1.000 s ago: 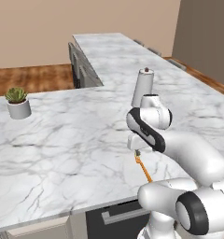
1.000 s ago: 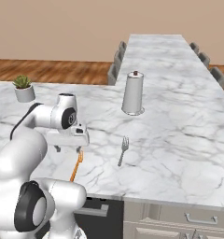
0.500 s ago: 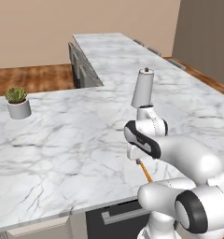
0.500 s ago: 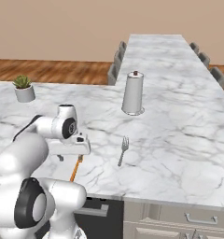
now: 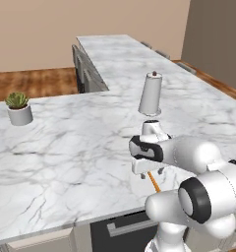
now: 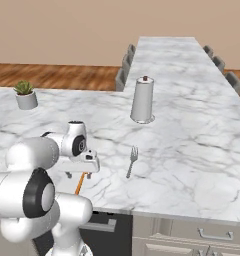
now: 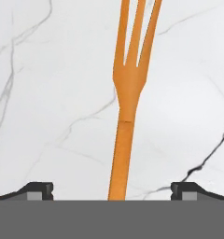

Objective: Organize the utensils by type. Pick up the wooden spoons from the counter and place them in the open cabinet. Then pick up the metallic utensils from the counter and place them in the open drawer.

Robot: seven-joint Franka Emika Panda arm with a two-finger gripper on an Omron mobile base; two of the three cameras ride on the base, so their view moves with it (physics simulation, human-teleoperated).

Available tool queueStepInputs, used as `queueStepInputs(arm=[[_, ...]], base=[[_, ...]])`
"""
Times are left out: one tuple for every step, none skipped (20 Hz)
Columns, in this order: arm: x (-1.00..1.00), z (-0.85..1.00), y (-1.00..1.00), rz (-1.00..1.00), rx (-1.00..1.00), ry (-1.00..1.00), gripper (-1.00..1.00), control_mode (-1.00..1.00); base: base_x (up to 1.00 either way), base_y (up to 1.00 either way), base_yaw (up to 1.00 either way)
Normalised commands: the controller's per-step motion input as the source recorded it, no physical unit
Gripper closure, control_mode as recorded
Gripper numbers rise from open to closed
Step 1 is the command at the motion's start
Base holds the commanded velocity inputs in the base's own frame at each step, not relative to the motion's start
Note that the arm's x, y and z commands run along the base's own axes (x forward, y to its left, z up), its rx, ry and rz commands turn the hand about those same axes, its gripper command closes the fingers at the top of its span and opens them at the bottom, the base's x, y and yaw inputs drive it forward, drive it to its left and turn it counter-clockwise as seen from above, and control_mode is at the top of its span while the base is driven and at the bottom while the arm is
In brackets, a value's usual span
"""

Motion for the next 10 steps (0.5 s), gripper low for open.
queueStepInputs(arm=[[0.12, -0.37, 0.00, 0.00, 0.00, 0.00, -1.00, -1.00], [0.11, -0.35, 0.00, 0.00, 0.00, 0.00, -1.00, -1.00], [0.13, -0.33, 0.00, 0.00, 0.00, 0.00, -1.00, -1.00], [0.17, -0.30, 0.00, 0.00, 0.00, 0.00, -1.00, -1.00], [0.17, -0.30, 0.00, 0.00, 0.00, 0.00, -1.00, -1.00], [0.19, -0.28, 0.00, 0.00, 0.00, 0.00, -1.00, -1.00], [0.18, -0.27, 0.00, 0.00, 0.00, 0.00, -1.00, -1.00], [0.22, -0.25, -0.01, 0.00, 0.00, 0.00, -1.00, -1.00], [0.20, -0.24, -0.04, 0.00, 0.00, 0.00, -1.00, -1.00], [0.16, -0.26, -0.03, 0.00, 0.00, 0.00, -1.00, -1.00]], base=[[0.00, 0.00, 0.00], [0.00, 0.00, 0.00], [0.00, 0.00, 0.00], [0.00, 0.00, 0.00], [0.00, 0.00, 0.00], [0.00, 0.00, 0.00], [0.00, 0.00, 0.00], [0.00, 0.00, 0.00], [0.00, 0.00, 0.00], [0.00, 0.00, 0.00]])
